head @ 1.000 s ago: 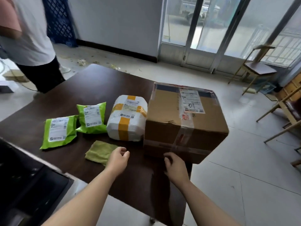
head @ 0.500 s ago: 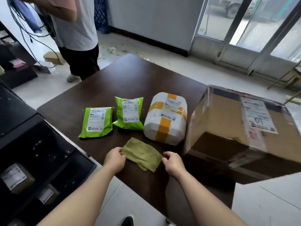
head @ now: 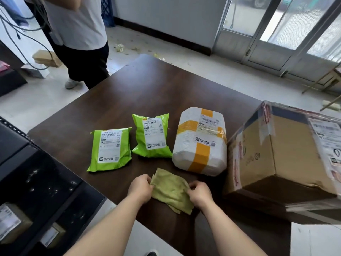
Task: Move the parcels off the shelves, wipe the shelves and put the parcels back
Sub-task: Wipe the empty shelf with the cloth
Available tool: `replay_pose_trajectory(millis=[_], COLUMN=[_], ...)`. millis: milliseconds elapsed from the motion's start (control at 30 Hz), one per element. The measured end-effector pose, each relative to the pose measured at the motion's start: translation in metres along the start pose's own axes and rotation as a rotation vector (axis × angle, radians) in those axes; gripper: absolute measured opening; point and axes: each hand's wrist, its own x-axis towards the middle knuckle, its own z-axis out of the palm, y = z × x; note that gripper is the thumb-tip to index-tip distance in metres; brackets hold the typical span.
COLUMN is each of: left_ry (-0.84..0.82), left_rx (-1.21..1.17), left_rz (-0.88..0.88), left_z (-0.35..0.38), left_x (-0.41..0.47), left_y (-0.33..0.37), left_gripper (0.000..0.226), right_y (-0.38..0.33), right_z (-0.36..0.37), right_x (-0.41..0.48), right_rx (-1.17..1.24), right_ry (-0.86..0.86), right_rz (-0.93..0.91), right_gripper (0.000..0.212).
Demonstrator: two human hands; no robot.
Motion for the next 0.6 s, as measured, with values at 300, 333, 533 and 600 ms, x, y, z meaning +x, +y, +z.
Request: replay_pose_trajectory(millis=[300,333,533,600], left_ry=[0.107,0.11,0.239,0.341], left_rx=[-0.354,-0.407,-0.624,-0.663], left_rz=[0.016,0.021,0.04,0.033], left_z=[-0.026,-0.03,-0.064,-0.077], left_x=[-0.027,-0.031,-0.078,-0.103], left_y=[0.001,0.0,-0.013,-0.021], left_gripper=[0.014,0.019,0.024,0.018], right_y=[-0.021,-0.025,-0.069,-0.087], right_z=[-0.016,-0.019,-0.03,-0.031], right_x=[-0.012,-0.015,-0.041,-0.057], right_rx=[0.156,0.165,0.158,0.157], right_ry=[0.089,0.09,0.069,0.041], right_rz=[-0.223,-0.259,-0.435,-0.496], right_gripper=[0.012,0.012,0.014,0.012])
